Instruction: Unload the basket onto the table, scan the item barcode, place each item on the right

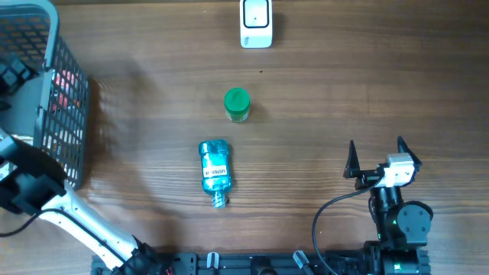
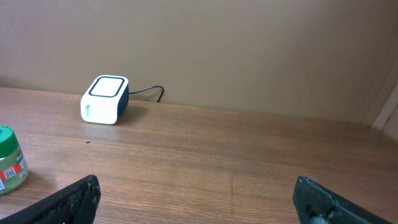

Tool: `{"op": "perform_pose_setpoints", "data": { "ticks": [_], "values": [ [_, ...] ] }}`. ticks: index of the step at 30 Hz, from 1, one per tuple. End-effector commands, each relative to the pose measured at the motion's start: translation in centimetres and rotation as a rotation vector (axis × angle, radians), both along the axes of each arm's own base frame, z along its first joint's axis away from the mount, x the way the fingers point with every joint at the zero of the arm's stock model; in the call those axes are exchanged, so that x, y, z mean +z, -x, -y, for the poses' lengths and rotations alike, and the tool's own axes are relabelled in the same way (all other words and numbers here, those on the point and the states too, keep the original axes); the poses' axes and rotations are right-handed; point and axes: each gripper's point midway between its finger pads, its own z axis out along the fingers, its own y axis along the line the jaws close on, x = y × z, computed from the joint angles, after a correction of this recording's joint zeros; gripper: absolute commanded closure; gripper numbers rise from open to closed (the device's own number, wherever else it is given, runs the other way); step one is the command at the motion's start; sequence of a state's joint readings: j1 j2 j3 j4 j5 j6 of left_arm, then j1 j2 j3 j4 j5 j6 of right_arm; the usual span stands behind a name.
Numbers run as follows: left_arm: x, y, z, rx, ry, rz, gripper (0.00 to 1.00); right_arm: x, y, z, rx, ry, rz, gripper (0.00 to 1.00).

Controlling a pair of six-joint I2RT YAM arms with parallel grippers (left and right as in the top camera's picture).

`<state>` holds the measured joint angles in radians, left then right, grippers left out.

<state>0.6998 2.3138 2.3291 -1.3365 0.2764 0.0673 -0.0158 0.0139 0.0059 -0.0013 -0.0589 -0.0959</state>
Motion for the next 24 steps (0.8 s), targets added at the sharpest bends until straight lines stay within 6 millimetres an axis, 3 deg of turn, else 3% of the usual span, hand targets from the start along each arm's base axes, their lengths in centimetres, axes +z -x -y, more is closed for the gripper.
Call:
{"op": "perform_pose_setpoints", "data": {
  "ticks": [1, 8, 17, 24],
  "values": [
    [-2.9, -1.5, 2.5, -0.264, 0.019, 0.010, 0.00, 0.1, 0.0, -0.1, 0.000, 0.009, 0.006, 0.00],
    [-5.8, -2.0, 2.6, -0.348, 0.009, -0.019, 0.01, 0.1, 0.0, -0.1, 0.000, 0.009, 0.005, 0.00],
    [-6.7, -1.6, 2.3, -0.405, -0.018, -0.045, 0.07, 0.1, 0.0, -0.1, 0.000, 0.009, 0.006, 0.00],
    [-11.0, -0.9, 2.3, -0.412, 0.028, -0.123, 0.07, 0.1, 0.0, -0.1, 0.000, 0.009, 0.006, 0.00]
  ]
}}
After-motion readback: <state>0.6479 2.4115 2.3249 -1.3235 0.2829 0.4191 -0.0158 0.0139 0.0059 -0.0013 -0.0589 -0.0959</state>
